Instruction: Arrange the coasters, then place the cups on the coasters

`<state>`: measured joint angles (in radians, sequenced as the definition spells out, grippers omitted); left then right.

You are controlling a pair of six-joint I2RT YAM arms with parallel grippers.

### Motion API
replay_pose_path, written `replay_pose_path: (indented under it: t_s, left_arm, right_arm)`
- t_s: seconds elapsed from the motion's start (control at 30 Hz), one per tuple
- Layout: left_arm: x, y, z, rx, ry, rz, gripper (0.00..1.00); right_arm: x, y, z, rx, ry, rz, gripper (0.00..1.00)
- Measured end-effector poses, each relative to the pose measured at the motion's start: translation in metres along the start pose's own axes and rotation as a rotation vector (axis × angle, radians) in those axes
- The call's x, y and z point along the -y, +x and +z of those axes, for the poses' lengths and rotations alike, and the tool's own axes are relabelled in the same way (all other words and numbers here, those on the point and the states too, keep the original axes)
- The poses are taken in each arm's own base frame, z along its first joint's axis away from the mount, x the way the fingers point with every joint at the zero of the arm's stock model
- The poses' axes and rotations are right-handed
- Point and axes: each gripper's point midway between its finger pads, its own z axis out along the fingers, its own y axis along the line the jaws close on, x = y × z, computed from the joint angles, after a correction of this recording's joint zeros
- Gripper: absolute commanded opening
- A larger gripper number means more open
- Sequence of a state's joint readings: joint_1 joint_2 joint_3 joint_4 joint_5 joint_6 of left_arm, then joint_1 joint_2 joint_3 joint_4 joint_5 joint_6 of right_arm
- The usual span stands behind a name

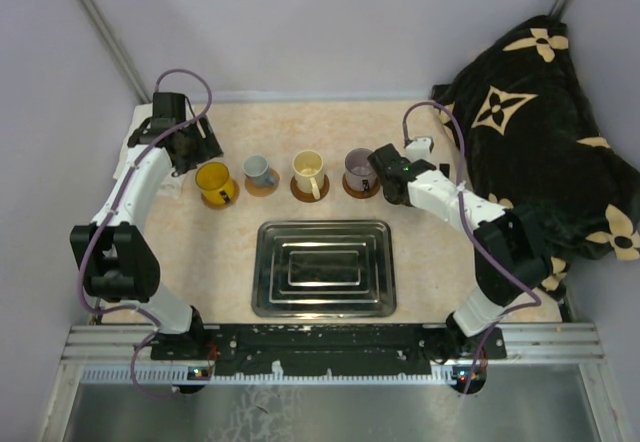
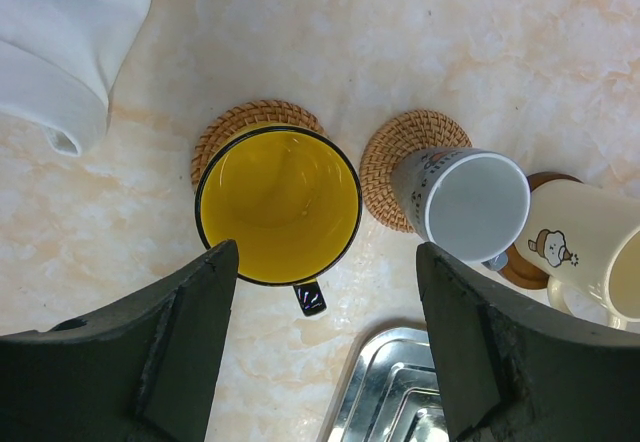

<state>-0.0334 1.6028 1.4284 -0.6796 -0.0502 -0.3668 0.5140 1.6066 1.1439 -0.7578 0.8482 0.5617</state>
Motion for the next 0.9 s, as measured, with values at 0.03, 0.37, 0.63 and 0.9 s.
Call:
replay_pose_path:
  t_s: [0.03, 0.37, 0.63, 0.9]
  left_arm:
    - [0.0, 0.0, 0.0, 0.0, 0.0, 0.0, 0.78]
    - [0.001, 0.0, 0.0, -0.001, 0.007, 0.001, 0.78]
    - [0.002, -0.001, 0.0, 0.003, 0.013, 0.001, 0.78]
    - [0.003, -0.001, 0.0, 0.002, 0.014, 0.002, 0.78]
  right_arm:
    - [0.001, 0.001, 0.0, -0.002, 0.003, -0.003, 0.92]
    - [0.015, 0.002, 0.001, -0.005, 0.031, 0.003, 0.92]
    - [0.024, 0.003, 0.001, -0.005, 0.045, 0.015, 0.92]
    - [0.035, 0.009, 0.01, -0.032, 0.076, 0.016, 0.92]
